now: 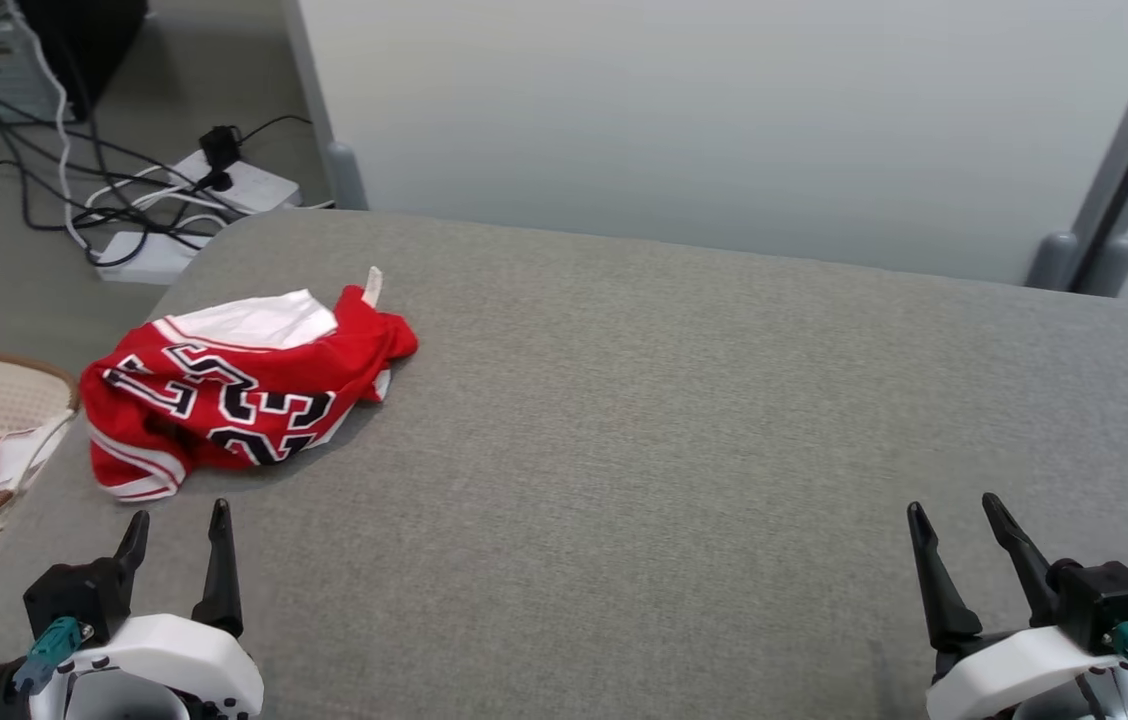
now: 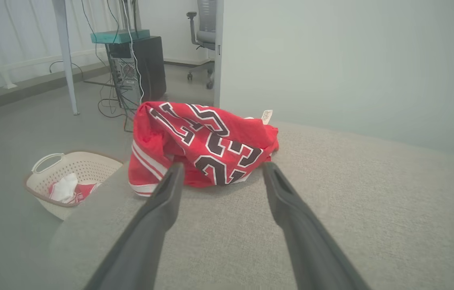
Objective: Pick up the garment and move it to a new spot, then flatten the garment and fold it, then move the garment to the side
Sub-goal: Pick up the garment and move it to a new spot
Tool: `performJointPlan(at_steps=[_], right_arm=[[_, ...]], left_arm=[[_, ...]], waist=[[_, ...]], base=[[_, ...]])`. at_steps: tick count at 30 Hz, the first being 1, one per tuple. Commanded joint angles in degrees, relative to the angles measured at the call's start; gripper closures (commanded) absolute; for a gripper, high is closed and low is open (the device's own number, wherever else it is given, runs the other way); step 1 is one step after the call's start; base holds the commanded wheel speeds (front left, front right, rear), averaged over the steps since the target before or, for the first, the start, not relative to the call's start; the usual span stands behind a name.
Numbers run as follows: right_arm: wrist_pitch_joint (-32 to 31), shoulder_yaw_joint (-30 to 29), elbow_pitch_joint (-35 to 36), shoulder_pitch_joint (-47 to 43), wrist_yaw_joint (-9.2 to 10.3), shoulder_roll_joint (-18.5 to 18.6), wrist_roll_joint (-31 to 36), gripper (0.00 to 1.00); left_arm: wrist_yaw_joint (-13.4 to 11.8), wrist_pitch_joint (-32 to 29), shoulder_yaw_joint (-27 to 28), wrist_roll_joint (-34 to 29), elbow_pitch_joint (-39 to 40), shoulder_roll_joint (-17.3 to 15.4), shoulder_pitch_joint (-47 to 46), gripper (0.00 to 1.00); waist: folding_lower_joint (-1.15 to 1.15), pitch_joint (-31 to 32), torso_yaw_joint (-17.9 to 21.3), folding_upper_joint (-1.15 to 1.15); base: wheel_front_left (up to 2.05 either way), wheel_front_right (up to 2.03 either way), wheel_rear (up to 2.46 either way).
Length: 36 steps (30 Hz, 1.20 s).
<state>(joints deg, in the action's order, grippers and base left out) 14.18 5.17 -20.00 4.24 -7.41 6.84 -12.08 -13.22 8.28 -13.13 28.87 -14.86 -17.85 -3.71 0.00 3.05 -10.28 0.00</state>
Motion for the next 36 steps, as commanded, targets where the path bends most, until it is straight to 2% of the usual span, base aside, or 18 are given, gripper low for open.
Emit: performJointPlan(at_steps=[1,8,15,36], right_arm=[[0.8,1.7,2.1,2.1,-0.08,0.2,-0.6,0.00],[0.8,2.3,2.7,2.0,-0.08,-0.3,-0.8,0.00],[0.8,2.1,2.7,2.0,-0.08,-0.8,-0.9,0.00],[0.8,2.3,2.7,2.1,-0.08,-1.2,-1.1,0.00]], left_arm=[[-0.7,0.5,2.8,0.8,1.9,-1.7,-1.3,0.00],[-1.7,1.1,4.2,2.0,2.5,-1.7,-0.2,0.00],[-2.1,1.2,4.7,2.6,3.1,-1.7,0.3,0.00],[-1.1,0.5,3.2,3.1,2.8,-2.2,-1.5,0.00]], waist=[[0.00,-0.1,-4.0,0.00],[0.00,-0.1,-9.7,0.00],[0.00,-0.1,-12.4,0.00],[0.00,-0.4,-12.8,0.00]], base=[[0.00,0.00,0.00],[0.00,0.00,0.00],[0.00,0.00,0.00],[0.00,0.00,0.00]])
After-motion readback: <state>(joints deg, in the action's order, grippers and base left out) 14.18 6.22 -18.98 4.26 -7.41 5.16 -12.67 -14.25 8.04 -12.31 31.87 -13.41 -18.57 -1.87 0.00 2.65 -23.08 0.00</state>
